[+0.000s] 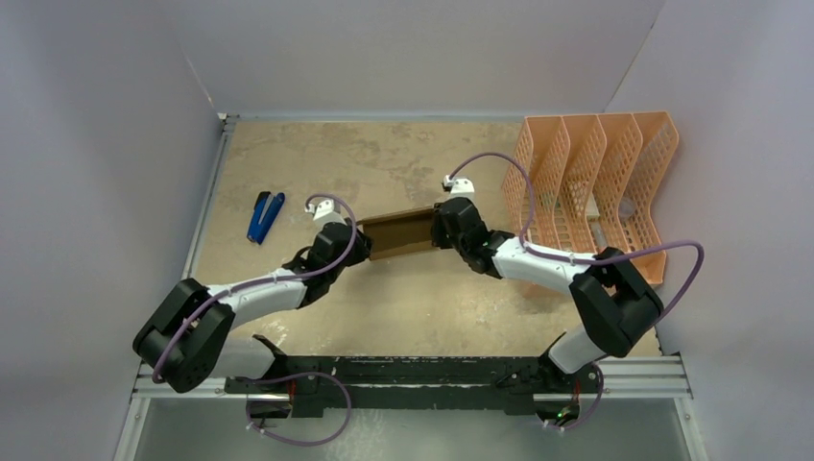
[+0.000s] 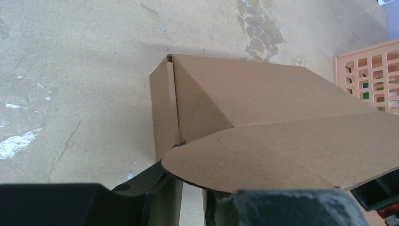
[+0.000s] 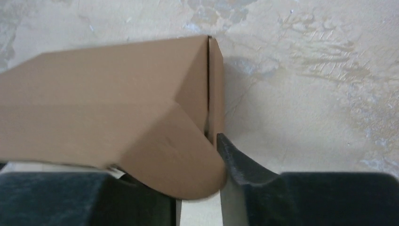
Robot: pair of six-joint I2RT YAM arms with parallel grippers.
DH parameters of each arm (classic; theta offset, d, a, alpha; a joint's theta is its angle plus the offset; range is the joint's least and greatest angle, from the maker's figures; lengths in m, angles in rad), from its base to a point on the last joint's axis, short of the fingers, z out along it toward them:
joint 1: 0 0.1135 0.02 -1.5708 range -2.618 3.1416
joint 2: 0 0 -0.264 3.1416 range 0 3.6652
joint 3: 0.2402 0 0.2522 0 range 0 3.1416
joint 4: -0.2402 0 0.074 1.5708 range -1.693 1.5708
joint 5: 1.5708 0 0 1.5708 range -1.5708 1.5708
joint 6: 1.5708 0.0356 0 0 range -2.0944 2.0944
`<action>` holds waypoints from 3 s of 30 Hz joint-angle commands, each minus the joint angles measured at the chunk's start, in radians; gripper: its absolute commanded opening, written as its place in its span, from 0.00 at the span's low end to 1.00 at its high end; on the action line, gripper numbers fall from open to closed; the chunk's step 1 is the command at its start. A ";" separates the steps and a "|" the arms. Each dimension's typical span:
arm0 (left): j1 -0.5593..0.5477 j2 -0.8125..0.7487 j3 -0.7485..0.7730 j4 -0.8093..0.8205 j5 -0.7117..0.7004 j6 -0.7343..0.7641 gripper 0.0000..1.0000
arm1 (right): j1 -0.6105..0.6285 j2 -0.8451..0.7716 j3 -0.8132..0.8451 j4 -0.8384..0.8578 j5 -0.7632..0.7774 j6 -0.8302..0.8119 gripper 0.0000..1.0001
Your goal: Fold the paper box
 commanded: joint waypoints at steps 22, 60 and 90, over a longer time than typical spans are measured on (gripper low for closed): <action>0.000 -0.333 0.025 -0.415 0.001 0.136 0.49 | -0.079 -0.323 0.068 -0.192 -0.228 -0.136 0.99; 0.221 -0.050 0.236 -0.555 0.329 0.212 0.51 | -0.197 -0.001 0.093 -0.207 -0.488 -0.099 0.90; 0.214 0.002 0.124 -0.267 0.396 0.059 0.53 | -0.196 0.126 0.086 -0.118 -0.503 -0.172 0.83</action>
